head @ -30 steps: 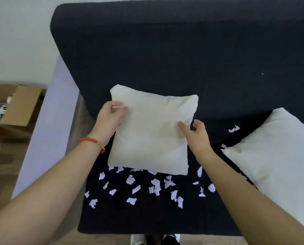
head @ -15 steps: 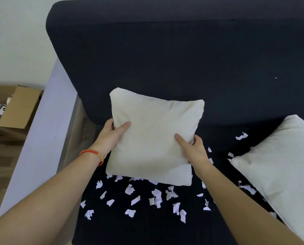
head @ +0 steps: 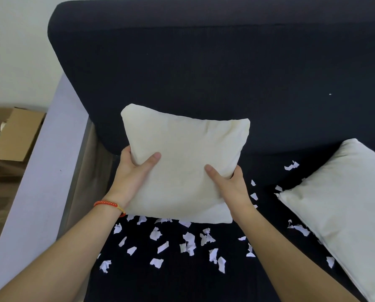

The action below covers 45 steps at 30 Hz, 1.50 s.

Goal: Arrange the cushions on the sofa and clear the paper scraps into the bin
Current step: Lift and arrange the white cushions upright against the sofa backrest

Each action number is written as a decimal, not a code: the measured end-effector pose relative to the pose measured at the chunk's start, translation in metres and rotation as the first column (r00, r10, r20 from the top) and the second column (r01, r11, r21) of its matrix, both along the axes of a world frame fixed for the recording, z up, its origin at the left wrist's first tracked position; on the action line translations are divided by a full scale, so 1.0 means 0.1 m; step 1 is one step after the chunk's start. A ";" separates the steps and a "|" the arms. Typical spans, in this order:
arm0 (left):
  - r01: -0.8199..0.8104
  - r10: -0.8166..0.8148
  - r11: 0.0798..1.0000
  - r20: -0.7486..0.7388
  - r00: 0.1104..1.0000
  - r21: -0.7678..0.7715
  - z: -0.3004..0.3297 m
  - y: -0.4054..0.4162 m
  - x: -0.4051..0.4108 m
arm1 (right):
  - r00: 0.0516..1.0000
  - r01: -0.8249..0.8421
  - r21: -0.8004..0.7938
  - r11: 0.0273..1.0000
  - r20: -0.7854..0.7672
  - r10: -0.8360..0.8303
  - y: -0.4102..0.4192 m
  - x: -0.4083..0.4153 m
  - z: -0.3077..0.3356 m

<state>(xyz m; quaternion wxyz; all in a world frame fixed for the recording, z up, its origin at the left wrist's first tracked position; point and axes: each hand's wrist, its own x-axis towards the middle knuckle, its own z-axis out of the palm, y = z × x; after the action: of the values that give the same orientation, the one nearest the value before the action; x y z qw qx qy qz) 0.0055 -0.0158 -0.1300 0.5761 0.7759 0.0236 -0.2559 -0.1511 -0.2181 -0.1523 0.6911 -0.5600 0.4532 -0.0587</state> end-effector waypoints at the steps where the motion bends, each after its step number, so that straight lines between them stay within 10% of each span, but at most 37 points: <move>1: -0.011 0.011 1.000 0.024 1.000 -0.015 0.03 0.00 -0.02 | 1.000 0.000 -0.022 1.000 0.015 0.000 0.01 0.01 0.03; 10: -0.041 0.060 0.991 0.152 0.986 -0.127 0.20 0.03 0.06 | 0.988 -0.005 -0.245 0.970 0.150 0.043 -0.13 0.21 0.25; 45: -0.048 0.045 0.998 0.097 0.994 0.029 -0.09 -0.07 0.07 | 0.988 -0.110 -0.207 0.972 0.082 0.129 -0.30 0.30 -0.14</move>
<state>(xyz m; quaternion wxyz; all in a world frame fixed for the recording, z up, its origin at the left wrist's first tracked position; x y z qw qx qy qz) 0.0127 -0.0230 -0.1386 0.5700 0.7956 0.0179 -0.2042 -0.1210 -0.2486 -0.1663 0.6538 -0.6500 0.3769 -0.0891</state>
